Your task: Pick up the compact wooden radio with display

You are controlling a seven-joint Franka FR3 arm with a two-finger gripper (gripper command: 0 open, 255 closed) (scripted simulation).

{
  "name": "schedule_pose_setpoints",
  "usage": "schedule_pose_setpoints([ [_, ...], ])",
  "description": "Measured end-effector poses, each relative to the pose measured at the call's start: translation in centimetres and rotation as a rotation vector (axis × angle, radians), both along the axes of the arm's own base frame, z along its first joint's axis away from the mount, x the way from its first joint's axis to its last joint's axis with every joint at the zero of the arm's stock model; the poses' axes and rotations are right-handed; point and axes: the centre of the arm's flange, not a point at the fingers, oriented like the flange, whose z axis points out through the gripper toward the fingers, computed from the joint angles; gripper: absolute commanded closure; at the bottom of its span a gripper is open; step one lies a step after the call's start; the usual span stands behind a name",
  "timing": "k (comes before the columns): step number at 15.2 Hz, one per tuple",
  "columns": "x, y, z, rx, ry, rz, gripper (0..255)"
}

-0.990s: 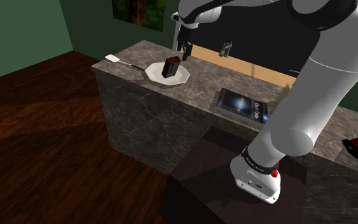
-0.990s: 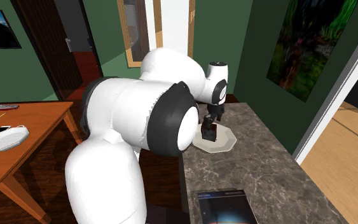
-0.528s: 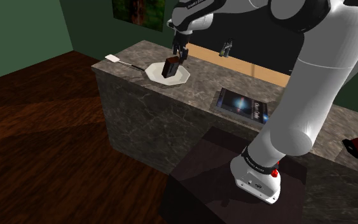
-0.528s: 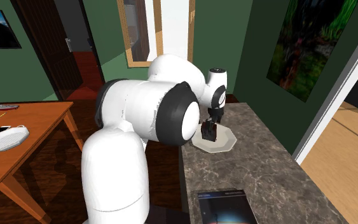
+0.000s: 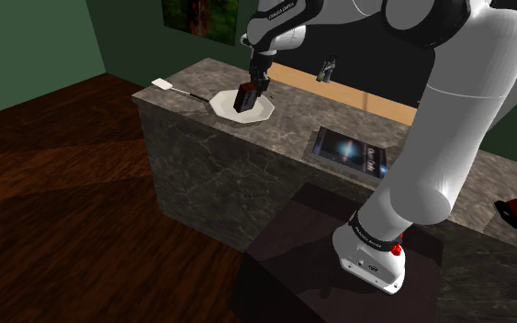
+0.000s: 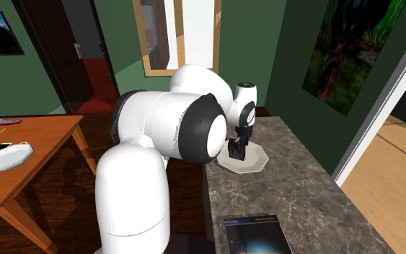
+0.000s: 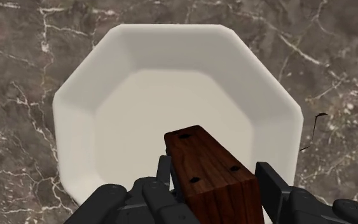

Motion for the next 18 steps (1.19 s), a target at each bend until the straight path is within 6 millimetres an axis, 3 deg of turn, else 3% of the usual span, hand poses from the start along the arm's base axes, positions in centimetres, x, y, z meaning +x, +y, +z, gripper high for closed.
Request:
schedule_pose_setpoints([
  [7,0.0,0.0,0.2,0.000,0.001,0.000,255],
  [18,0.0,0.0,5.7,0.000,0.001,0.000,255],
])
